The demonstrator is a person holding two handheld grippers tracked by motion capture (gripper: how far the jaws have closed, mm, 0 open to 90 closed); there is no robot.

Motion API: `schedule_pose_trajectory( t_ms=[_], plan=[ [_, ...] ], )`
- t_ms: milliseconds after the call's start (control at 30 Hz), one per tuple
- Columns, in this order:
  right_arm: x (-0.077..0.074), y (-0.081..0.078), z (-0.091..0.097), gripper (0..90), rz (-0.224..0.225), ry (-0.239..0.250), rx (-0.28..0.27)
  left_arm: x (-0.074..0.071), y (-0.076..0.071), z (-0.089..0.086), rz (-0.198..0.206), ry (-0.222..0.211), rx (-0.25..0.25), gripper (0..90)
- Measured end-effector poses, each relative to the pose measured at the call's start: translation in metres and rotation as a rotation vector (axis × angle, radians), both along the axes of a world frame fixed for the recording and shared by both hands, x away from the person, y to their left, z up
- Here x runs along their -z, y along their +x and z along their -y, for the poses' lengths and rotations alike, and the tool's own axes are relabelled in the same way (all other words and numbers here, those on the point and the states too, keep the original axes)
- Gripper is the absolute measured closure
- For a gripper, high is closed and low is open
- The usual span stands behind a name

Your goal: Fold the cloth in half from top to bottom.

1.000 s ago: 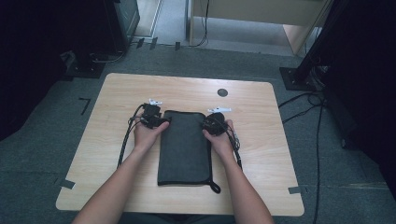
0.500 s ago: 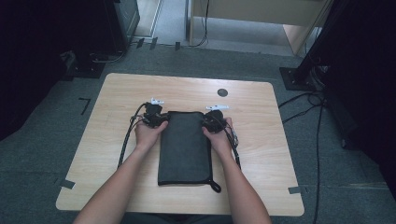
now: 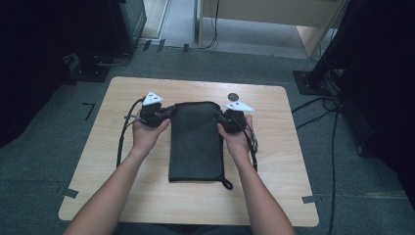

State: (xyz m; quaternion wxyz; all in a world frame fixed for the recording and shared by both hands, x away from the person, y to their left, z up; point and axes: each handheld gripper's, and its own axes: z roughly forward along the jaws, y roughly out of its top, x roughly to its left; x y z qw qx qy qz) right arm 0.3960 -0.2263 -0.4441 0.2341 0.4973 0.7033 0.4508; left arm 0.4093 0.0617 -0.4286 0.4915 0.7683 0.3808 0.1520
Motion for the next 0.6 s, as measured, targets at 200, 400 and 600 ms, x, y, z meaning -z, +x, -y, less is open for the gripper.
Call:
schedule_pose_trajectory(
  t_ms=[200, 400, 600],
  plan=[
    [0.007, -0.055, 0.009, 83.0, 0.029, -0.013, -0.098, 0.015, -0.053, -0.010, 0.025, -0.003, 0.098, 85.8],
    [0.024, -0.104, 0.011, 82.5, 0.011, -0.032, -0.154, 0.035, -0.100, -0.011, 0.018, 0.064, 0.164, 85.5],
    [0.051, -0.128, 0.016, 77.5, -0.119, -0.043, -0.219, 0.060, -0.127, -0.009, 0.003, 0.191, 0.210, 83.0]
  ],
)
